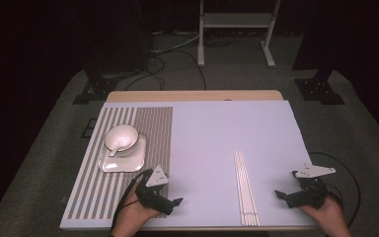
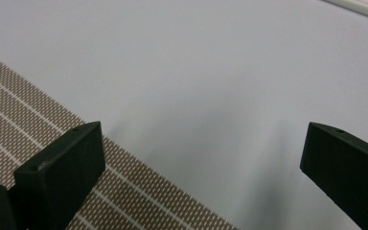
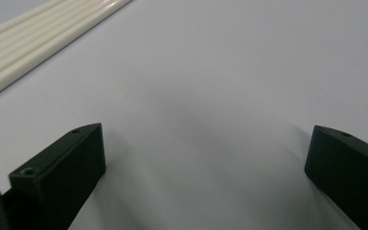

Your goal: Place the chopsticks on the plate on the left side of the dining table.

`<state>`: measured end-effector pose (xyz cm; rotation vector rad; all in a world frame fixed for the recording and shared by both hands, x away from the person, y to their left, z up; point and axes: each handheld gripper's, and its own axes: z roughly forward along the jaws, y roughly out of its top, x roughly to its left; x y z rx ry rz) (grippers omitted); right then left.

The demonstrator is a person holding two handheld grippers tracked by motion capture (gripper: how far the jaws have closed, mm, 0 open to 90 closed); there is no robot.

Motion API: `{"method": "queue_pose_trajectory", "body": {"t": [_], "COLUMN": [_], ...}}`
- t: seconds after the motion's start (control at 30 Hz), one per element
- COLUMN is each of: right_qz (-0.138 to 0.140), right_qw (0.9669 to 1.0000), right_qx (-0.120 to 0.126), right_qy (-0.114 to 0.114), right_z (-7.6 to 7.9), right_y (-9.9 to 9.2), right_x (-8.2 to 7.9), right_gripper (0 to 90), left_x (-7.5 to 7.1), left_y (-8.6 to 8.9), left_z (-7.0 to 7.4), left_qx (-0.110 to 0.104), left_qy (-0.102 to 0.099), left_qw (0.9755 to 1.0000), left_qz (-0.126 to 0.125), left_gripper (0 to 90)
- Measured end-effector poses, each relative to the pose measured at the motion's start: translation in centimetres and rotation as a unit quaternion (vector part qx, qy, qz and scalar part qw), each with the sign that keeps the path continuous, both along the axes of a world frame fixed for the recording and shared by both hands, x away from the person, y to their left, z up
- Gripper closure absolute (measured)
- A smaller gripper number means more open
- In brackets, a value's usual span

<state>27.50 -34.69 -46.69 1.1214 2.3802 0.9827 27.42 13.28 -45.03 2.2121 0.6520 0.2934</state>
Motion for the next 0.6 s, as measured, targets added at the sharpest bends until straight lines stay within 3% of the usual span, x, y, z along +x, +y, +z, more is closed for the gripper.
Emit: {"method": "queue_pose_trajectory", "body": {"t": [0.6], "right_qz": [0.0], "right_qw": [1.0], "right_qx": [0.0], "right_qy": [-0.001], "right_z": [0.0], "right_y": [0.0], "right_x": [0.0], "right_gripper": [0.0], "left_x": [0.0], "left_y": [-3.5], "left_z": [1.5], "left_qx": [-0.026], "left_qy": [-0.003], "left_qw": [0.9991], "left_qz": [-0.034], "left_gripper": [0.1]}}
